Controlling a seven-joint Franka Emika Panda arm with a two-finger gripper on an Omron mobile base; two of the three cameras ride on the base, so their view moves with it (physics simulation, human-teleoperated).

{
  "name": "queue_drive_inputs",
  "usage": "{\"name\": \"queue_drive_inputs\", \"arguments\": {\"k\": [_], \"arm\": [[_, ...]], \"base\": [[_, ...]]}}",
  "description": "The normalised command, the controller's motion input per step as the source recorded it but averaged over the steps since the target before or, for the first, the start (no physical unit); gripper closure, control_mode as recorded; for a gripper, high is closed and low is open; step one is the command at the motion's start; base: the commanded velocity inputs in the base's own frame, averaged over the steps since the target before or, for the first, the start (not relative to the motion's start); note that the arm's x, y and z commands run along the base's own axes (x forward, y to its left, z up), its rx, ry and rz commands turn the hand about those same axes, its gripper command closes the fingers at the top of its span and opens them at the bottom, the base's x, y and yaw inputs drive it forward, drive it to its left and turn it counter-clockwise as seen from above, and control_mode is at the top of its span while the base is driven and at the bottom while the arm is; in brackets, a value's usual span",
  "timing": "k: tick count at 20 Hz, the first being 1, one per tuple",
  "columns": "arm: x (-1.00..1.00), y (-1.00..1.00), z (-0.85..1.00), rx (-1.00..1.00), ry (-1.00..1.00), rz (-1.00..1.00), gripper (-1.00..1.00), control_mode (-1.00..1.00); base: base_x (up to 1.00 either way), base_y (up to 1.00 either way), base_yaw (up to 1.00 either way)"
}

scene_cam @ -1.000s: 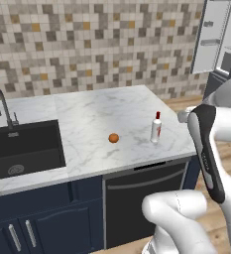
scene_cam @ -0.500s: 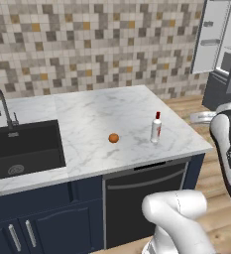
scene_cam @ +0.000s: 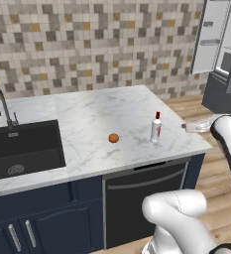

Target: Place the liquor and beer on the top shelf of the fridge to keep them out of children's reach, and place the tangerine on lower shelves for easy access.

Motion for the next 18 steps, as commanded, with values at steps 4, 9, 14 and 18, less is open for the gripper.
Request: {"name": "queue_drive_inputs", "arguments": {"k": [4,9,14,18], "arm": [[0.42,0.0,0.0,0.0,0.0,0.19,-1.0,-1.0],[0.36,0.0,0.0,0.0,0.0,0.15,-1.0,-1.0],[0.27,0.0,0.0,0.0,0.0,0.13,-1.0,-1.0],[0.17,0.0,-0.06,0.0,-0.05,0.08,-1.0,-1.0]], "base": [[0.0,0.0,0.0],[0.0,0.0,0.0],[0.0,0.0,0.0],[0.0,0.0,0.0]]}}
